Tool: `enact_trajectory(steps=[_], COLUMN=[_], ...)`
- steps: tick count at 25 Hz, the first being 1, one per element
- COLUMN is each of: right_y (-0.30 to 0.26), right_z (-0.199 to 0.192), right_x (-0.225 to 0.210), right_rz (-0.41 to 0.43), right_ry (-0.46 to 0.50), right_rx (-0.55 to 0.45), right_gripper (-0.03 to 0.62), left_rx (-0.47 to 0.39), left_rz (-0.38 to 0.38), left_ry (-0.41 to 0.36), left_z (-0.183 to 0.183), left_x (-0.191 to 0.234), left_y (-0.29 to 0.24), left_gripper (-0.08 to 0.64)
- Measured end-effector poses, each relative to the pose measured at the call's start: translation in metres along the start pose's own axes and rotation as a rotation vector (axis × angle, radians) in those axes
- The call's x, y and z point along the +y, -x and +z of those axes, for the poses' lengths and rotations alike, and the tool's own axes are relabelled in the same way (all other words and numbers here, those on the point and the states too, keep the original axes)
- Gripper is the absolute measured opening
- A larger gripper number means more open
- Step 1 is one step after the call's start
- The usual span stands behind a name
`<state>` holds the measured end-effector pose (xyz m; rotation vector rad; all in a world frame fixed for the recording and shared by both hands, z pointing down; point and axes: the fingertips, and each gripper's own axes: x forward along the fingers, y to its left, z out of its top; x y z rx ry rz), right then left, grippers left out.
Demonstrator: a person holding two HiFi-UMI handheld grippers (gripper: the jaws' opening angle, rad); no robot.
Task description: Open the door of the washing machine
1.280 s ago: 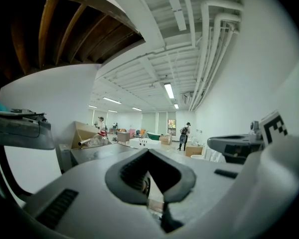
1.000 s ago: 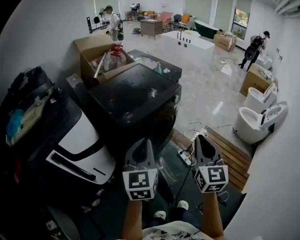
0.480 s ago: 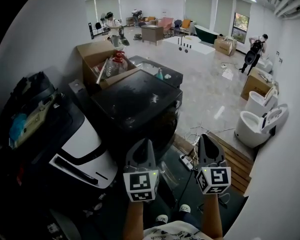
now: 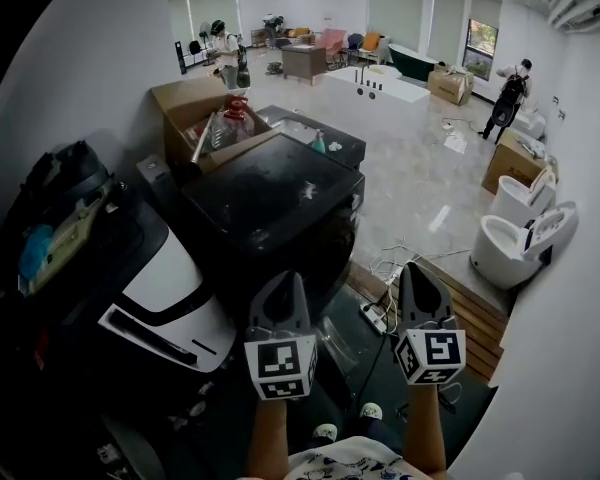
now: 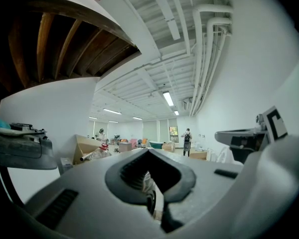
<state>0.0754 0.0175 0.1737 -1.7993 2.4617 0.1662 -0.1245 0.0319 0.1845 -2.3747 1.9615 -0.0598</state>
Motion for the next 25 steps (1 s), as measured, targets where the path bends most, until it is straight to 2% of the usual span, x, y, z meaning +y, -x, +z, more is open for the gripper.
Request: enact_trajectory(steps=[25], right_y=[0.0007], right_z=[-0.0052], right_x=[-0.0034], right_rz=[-0.01], right_ry=[-0.004], right_rx=[0.012], right_gripper=[0.02], left_rx=[0.014], left_rz=[-0.02], left_ry=[-0.01], left_z=[-0.0022], left_x=[-0.0076], left_y=[-0.007], left_gripper=[0.0])
